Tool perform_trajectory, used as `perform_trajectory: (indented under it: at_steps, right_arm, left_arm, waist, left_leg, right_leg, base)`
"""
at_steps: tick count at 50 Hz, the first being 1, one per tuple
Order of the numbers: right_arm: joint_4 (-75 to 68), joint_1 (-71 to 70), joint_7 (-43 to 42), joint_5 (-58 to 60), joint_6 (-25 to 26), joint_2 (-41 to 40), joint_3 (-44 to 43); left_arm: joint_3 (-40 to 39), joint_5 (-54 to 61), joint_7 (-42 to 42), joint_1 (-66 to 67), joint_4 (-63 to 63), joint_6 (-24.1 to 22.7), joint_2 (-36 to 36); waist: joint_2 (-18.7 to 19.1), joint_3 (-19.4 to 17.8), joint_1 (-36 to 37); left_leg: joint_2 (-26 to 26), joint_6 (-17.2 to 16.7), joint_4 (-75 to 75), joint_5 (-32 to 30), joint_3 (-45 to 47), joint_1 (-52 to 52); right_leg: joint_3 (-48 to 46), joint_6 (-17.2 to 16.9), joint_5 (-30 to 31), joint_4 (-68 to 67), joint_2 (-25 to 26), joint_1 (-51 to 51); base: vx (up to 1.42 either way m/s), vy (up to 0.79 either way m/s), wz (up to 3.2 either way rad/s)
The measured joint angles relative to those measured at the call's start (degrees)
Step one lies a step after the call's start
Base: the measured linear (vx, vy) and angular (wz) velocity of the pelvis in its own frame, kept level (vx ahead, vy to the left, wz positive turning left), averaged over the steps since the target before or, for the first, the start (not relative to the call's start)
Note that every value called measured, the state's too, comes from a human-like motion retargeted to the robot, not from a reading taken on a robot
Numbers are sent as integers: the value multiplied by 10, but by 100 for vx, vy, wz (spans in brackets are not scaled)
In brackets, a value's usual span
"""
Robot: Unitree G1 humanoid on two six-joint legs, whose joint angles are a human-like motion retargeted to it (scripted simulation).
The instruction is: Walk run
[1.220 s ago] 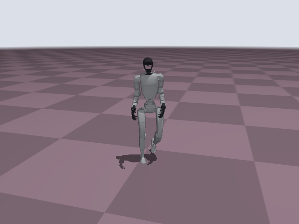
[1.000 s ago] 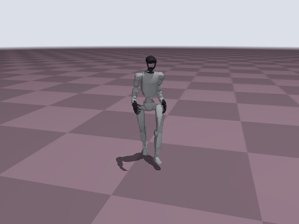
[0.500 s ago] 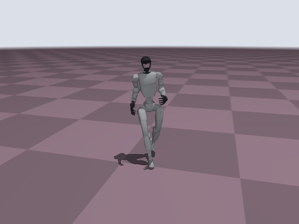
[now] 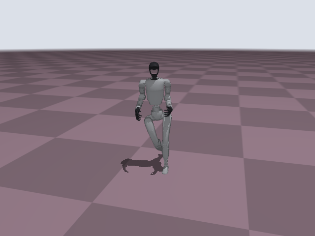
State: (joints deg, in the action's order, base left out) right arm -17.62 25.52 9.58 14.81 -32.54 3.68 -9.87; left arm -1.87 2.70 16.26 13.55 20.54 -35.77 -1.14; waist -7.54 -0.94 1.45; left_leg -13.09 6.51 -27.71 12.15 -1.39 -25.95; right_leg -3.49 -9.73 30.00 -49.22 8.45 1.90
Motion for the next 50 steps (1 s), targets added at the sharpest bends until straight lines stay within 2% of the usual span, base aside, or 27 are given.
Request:
perform_trajectory:
  at_steps: [2,3,4,7,10,14,15,16,17,18,20,22,23,25,28,30,33,35,37,38,39,40,42,44,46,48,50]
  right_arm:
    - [-31,28,11,-11,-1,-11,12]
    - [-40,47,25,-27,-5,-11,14]
    - [-47,64,39,-40,-8,-12,14]
    - [-53,106,61,-73,-17,-11,0]
    - [-42,122,55,-99,-29,-9,-21]
    - [-11,107,21,-96,-30,-36,-31]
    - [-2,94,8,-89,-25,-48,-29]
    - [10,79,-10,-81,-21,-61,-29]
    - [22,65,-31,-74,-17,-75,-27]
    - [33,49,-56,-67,-12,-91,-22]
    - [44,19,-97,-81,-10,-120,0]
    - [44,-39,-101,-144,-23,-142,0]
    - [48,-68,-93,-182,-30,-144,8]
    - [53,-107,-65,-275,-38,-148,38]
    - [81,-142,-39,-392,-49,-134,66]
    - [105,-153,-22,-432,-51,-117,73]
    - [134,-144,9,-430,-42,-83,66]
    - [142,-129,18,-392,-30,-64,52]
    - [135,-110,4,-339,-18,-51,40]
    - [128,-100,-10,-312,-9,-44,38]
    - [119,-87,-17,-282,1,-39,36]
    - [109,-71,-22,-252,12,-35,33]
    - [71,-20,7,-186,10,-32,31]
    - [31,15,33,-154,27,-27,42]
    - [2,52,64,-151,38,-20,50]
    - [-16,85,100,-152,47,-21,35]
    - [-26,108,112,-148,53,-25,11]
  left_arm:
    - [14,36,10,-60,13,7,10]
    - [27,52,15,-84,13,11,12]
    - [33,60,15,-104,8,11,16]
    - [45,52,0,-147,-24,4,28]
    - [68,26,-24,-171,-69,4,42]
    - [78,22,-7,-184,-99,9,65]
    - [75,26,3,-187,-99,11,73]
    - [73,31,15,-185,-92,14,78]
    - [70,36,28,-181,-84,16,83]
    - [66,42,45,-172,-73,16,86]
    - [58,36,77,-129,-41,10,83]
    - [44,12,113,-88,12,3,68]
    - [29,-2,126,-67,35,1,54]
    - [4,-9,140,-10,75,-5,33]
    - [-27,46,147,72,85,-4,4]
    - [-54,71,141,112,83,-6,-10]
    - [-81,68,118,144,66,-15,-8]
    - [-84,55,93,147,49,-16,-2]
    - [-74,46,74,135,27,-11,10]
    - [-66,44,69,124,14,-7,17]
    - [-57,45,67,111,3,-2,25]
    - [-46,47,67,96,-8,3,34]
    - [-28,66,68,54,-10,4,41]
    - [-35,97,85,-21,0,11,48]
    - [-3,118,88,-75,-8,15,51]
    - [20,126,79,-113,-27,13,56]
    - [36,122,70,-137,-47,11,58]
  waist:
    - [45,19,26]
    - [57,24,23]
    - [65,26,17]
    - [93,31,-18]
    - [120,35,-73]
    - [125,34,-127]
    - [128,36,-129]
    - [128,37,-135]
    - [128,40,-139]
    - [128,45,-142]
    - [153,41,-128]
    - [155,43,-116]
    - [122,58,-114]
    - [83,77,-114]
    - [54,71,-61]
    - [33,64,-24]
    - [28,54,35]
    - [22,44,75]
    - [12,33,85]
    - [9,21,93]
    - [-4,16,78]
    - [-23,14,52]
    - [-19,20,18]
    - [22,27,10]
    - [47,32,13]
    - [64,36,-6]
    - [88,44,-42]
  left_leg:
    - [112,-12,27,17,66,45]
    - [137,-18,37,24,85,71]
    - [144,-25,53,21,86,93]
    - [148,-40,119,-21,76,160]
    - [150,-63,177,-104,85,223]
    - [143,-122,202,-218,89,300]
    - [146,-141,203,-250,88,314]
    - [141,-161,185,-288,75,323]
    - [134,-182,160,-332,59,327]
    - [122,-207,120,-385,39,322]
    - [138,-215,-98,-421,53,267]
    - [120,-215,-244,-421,-7,214]
    - [62,-214,-227,-421,-26,191]
    - [64,-158,-247,-350,28,128]
    - [77,-104,-239,-236,58,27]
    - [98,-78,-162,-201,93,-22]
    - [124,-35,32,-153,125,-43]
    - [90,-35,141,-117,48,-36]
    - [97,-77,173,-124,5,-31]
    - [85,-80,166,-170,-6,-21]
    - [53,-60,120,-133,5,-18]
    - [10,-28,55,-54,25,-18]
    - [39,-59,-13,-12,20,-6]
    - [86,-67,-22,26,4,24]
    - [119,-73,-2,40,9,69]
    - [135,-74,41,17,27,116]
    - [135,-81,96,-39,26,168]
  right_leg:
    - [-35,59,-21,22,24,45]
    - [-46,87,-60,10,30,78]
    - [-45,99,-96,7,34,110]
    - [-27,93,-195,57,28,190]
    - [-36,88,-245,195,-24,245]
    - [-49,140,-290,398,-60,261]
    - [-48,164,-277,432,-57,261]
    - [-59,188,-235,424,-55,260]
    - [-75,213,-223,404,-56,259]
    - [-99,239,-267,361,-65,259]
    - [31,247,-352,283,13,243]
    - [-27,247,-371,257,-7,211]
    - [1,247,-366,286,-29,186]
    - [34,247,-355,321,-41,141]
    - [81,236,-275,381,-28,65]
    - [81,214,-208,404,-42,25]
    - [111,188,-111,430,-25,-39]
    - [103,170,-44,431,-29,-80]
    - [103,139,-1,377,-35,-104]
    - [112,117,0,302,-32,-104]
    - [114,84,0,219,-29,-94]
    - [114,44,0,132,-28,-78]
    - [58,26,0,-3,-12,-29]
    - [44,38,-17,-13,36,29]
    - [43,58,-87,-20,72,95]
    - [45,61,-171,0,77,158]
    - [19,59,-227,69,46,211]
  base:
    - [117,-46,-107]
    - [132,-53,-52]
    - [116,-49,-14]
    - [125,-45,16]
    - [94,-23,43]
    - [124,-51,-8]
    - [102,-42,-67]
    - [115,-46,-59]
    - [138,-54,-43]
    - [145,-51,-72]
    - [156,-47,-107]
    - [144,-62,-59]
    - [134,-76,-64]
    - [124,-63,-111]
    - [125,-43,-203]
    - [119,-30,-199]
    - [139,-25,-193]
    - [133,-18,-175]
    - [158,-15,-117]
    - [172,-14,-54]
    - [174,-13,34]
    - [166,-9,96]
    - [149,-17,28]
    - [114,-33,-97]
    - [111,-30,-95]
    - [125,-24,-35]
    - [138,-17,9]
